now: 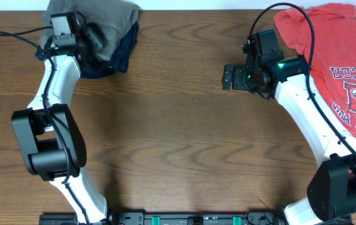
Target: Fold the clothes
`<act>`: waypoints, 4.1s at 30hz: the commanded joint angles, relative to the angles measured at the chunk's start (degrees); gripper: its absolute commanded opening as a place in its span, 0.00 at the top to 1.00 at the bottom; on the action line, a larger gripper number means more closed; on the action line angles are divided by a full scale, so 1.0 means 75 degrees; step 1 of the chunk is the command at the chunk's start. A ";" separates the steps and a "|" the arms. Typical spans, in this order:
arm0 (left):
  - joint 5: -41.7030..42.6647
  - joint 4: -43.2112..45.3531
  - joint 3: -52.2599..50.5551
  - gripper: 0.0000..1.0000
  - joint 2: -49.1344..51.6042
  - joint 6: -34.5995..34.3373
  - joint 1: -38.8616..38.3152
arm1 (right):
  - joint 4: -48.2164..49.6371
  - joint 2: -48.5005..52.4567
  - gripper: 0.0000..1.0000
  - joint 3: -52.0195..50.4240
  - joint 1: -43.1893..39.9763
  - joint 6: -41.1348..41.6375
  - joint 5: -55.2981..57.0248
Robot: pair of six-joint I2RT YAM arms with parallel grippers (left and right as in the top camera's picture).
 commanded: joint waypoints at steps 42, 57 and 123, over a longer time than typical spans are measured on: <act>-0.0335 0.5065 0.0093 0.02 0.3089 0.5237 -0.0102 | -0.0058 -0.0064 0.01 0.0087 -0.0061 -0.0035 0.0382; -0.0446 0.2827 0.0093 0.02 -0.0490 0.4975 -0.0102 | -0.0230 -0.0318 0.01 0.0510 -0.0166 -0.0507 0.0554; -0.0446 -0.0565 0.0090 0.02 -0.2433 0.4980 -0.0102 | 0.5333 -1.0832 0.01 -0.8606 -0.1550 -0.1093 0.1454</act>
